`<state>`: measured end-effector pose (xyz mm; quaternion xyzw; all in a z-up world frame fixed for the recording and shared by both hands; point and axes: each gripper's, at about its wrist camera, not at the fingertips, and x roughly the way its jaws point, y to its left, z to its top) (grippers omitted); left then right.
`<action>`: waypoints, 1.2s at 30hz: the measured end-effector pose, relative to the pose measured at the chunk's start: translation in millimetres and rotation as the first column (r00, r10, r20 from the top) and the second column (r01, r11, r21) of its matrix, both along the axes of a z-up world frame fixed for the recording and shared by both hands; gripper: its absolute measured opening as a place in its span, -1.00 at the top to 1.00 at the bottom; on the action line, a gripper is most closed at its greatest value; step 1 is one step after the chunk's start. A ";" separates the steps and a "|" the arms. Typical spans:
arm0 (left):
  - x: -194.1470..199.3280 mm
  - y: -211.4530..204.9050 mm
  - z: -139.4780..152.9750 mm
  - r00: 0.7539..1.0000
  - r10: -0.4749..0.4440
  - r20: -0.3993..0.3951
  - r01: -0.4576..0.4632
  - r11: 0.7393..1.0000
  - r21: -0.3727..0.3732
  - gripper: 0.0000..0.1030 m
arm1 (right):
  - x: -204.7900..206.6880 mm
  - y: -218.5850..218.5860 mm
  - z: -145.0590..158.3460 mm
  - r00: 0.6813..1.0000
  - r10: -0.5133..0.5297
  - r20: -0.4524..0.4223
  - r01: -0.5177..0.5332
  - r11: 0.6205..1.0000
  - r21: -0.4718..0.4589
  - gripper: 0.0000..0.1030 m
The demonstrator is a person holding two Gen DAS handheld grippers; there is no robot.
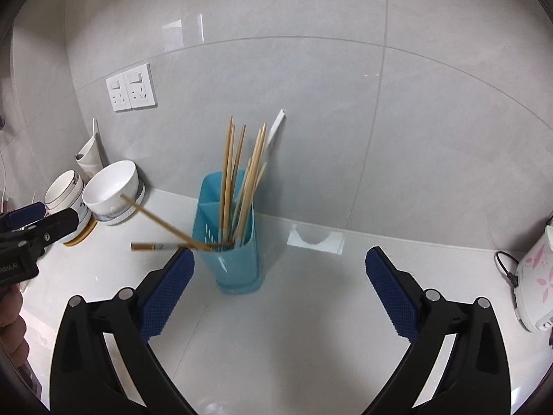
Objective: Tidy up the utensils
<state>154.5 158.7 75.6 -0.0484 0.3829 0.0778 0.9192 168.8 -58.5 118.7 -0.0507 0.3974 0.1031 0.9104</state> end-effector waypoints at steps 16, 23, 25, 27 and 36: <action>-16.6 -27.8 -28.5 0.999 -0.039 -0.019 0.039 0.999 0.000 -0.89 | -25.2 -8.0 -11.3 0.997 -0.027 -0.075 0.029 0.999 0.018 -0.85; -15.0 -31.3 -29.5 0.998 -0.057 -0.023 0.057 0.998 0.004 -0.89 | -25.3 -9.5 -11.9 0.996 -0.041 -0.079 0.043 0.999 0.021 -0.85; -14.1 -31.5 -28.9 0.998 -0.061 -0.022 0.062 0.998 0.002 -0.89 | -24.7 -10.0 -12.1 0.996 -0.043 -0.081 0.045 0.999 0.023 -0.85; -13.5 -32.0 -28.5 0.998 -0.066 -0.022 0.066 0.998 0.003 -0.89 | -24.2 -10.3 -12.1 0.996 -0.043 -0.081 0.045 0.999 0.026 -0.85; -9.8 -31.9 -28.6 0.998 -0.064 -0.030 0.064 0.998 0.020 -0.89 | -21.4 -9.9 -14.2 0.995 -0.048 -0.088 0.050 0.998 0.029 -0.85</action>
